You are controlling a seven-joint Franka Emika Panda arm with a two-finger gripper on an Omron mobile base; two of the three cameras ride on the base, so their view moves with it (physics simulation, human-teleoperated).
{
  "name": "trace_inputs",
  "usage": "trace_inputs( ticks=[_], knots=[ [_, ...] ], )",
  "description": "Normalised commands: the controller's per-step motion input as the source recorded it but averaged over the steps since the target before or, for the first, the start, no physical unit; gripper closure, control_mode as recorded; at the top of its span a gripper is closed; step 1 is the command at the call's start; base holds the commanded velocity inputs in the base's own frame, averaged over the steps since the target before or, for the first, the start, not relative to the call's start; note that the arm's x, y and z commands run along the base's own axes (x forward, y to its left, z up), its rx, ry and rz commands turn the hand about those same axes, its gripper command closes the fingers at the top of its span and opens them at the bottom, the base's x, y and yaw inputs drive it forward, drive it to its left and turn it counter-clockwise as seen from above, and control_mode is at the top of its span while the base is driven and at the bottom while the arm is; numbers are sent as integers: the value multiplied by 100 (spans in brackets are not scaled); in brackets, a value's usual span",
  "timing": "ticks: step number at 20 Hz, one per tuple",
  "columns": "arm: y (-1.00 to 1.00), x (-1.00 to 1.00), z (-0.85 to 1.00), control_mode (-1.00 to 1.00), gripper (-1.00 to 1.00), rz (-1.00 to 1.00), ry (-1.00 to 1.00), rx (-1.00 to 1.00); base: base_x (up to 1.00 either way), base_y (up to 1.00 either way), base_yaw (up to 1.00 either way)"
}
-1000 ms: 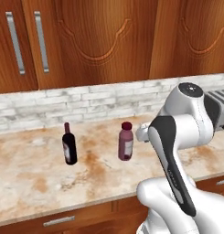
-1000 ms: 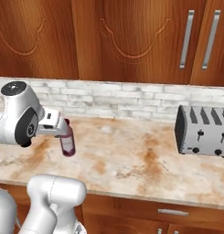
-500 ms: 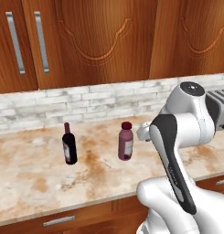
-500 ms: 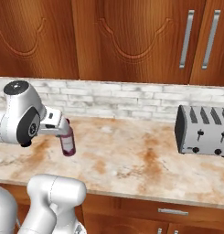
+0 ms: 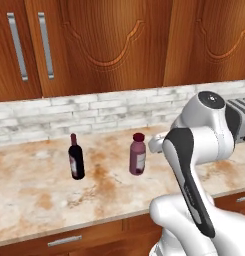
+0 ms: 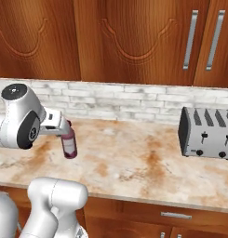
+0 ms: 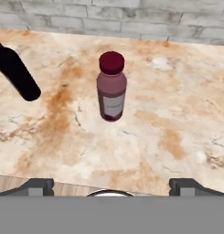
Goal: Place the drinks on the dining counter in a tight cluster.
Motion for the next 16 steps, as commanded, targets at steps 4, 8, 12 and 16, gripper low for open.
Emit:
trace_inputs(
  ticks=[4, 8, 12, 16],
  knots=[
    [14, 24, 0, -100, -100, 8, -7, 0, 0, 0, 0],
    [12, 29, 8, -100, -100, 3, 4, -1, 0, 0, 0],
    [19, 51, 4, -100, -100, -3, 8, -4, 0, 0, 0],
    [0, 74, -4, -100, -100, -12, 4, -2, 0, 0, 0]
  ],
)
